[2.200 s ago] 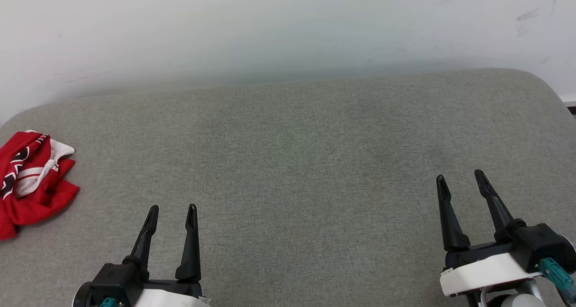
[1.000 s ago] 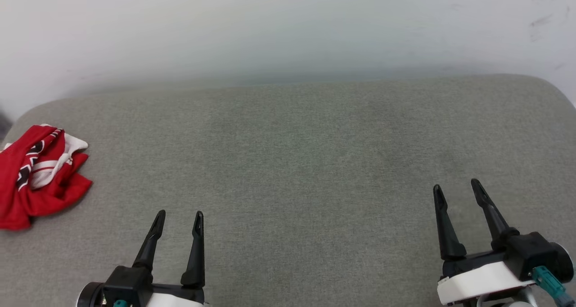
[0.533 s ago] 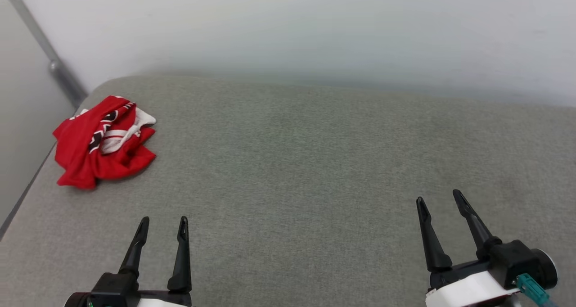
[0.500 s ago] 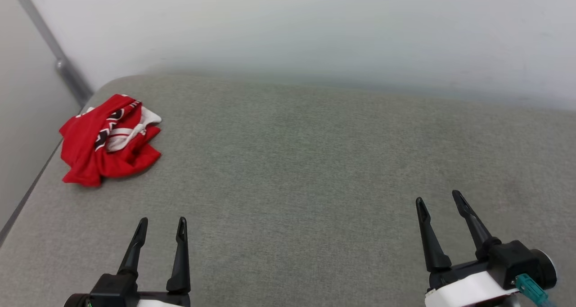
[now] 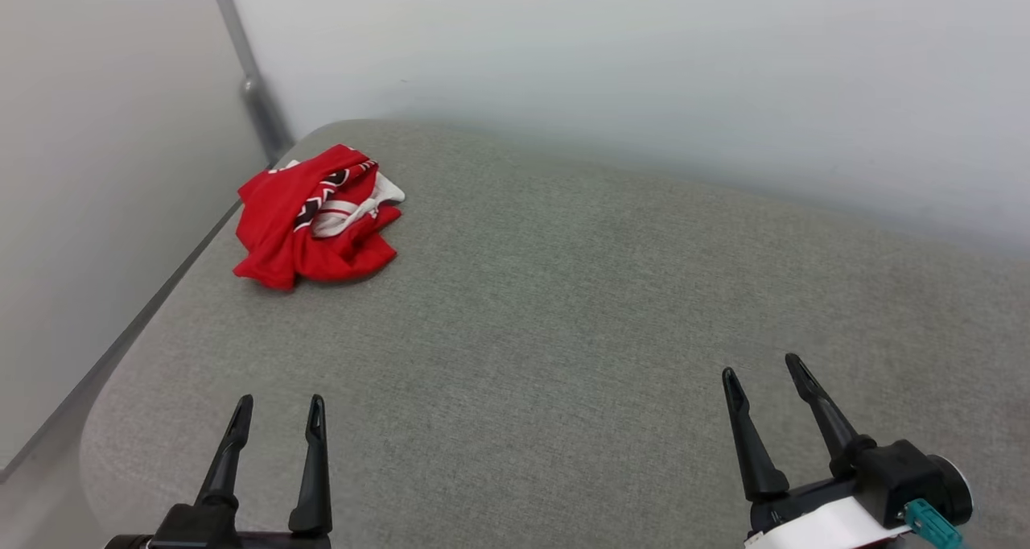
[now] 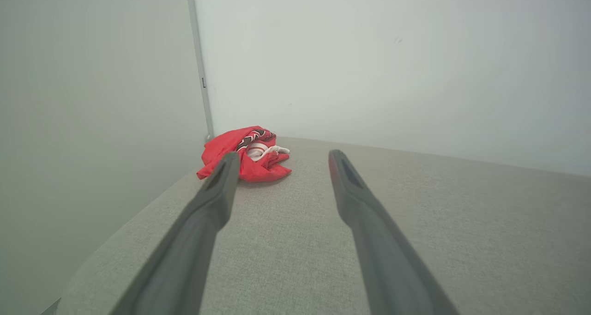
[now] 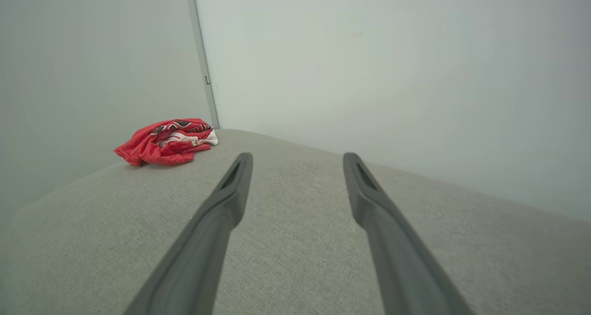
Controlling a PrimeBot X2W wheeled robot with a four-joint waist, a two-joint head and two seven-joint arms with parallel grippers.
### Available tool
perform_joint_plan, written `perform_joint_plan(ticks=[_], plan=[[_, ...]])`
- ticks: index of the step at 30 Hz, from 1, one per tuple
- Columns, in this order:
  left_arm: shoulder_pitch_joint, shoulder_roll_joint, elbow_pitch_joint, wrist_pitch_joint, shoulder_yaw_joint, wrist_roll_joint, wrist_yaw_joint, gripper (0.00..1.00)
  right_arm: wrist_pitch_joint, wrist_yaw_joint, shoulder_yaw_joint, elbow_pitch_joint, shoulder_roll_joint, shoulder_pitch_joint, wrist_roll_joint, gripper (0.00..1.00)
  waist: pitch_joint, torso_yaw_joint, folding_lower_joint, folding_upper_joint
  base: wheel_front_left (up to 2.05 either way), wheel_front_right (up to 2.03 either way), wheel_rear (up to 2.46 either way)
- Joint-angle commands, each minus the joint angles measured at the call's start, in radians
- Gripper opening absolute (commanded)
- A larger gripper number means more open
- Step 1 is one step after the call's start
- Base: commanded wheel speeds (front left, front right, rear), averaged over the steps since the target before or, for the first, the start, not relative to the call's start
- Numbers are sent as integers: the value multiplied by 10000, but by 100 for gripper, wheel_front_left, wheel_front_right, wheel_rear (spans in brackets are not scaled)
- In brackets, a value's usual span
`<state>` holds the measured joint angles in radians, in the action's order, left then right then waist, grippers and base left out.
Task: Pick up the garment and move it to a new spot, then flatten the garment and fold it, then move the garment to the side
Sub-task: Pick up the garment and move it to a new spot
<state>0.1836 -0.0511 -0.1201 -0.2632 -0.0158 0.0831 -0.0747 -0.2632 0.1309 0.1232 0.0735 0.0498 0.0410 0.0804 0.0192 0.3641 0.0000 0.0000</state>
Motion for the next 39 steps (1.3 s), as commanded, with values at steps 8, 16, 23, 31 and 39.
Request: perform_joint_plan(ticks=[8, 16, 23, 31, 39], plan=[[336, 12, -6, -24, -13, 8, -66, 100, -25, -3, 126, 55, 9, 137, 182, 100, 176, 613, 0, 0, 0, 0, 0], [378, 12, 78, -24, -90, 130, -209, 100, -25, -3, 216, 91, 9, 202, 264, 100, 260, 794, 0, 0, 0, 0, 0], [375, 12, 0, -24, -91, 205, -296, 100, -25, -3, 237, 73, 9, 191, 242, 100, 266, 830, 0, 0, 0, 0, 0], [206, 12, 90, -24, -168, 540, -155, 100, -25, -3, 201, -98, 10, 30, -39, 100, -186, 700, 0, 0, 0, 0, 0], [-859, 15, 358, -24, -546, 1173, -324, 100, -25, -3, 56, -493, 12, -539, -855, 100, -1742, 179, 0, 0, 0, 0, 0]])
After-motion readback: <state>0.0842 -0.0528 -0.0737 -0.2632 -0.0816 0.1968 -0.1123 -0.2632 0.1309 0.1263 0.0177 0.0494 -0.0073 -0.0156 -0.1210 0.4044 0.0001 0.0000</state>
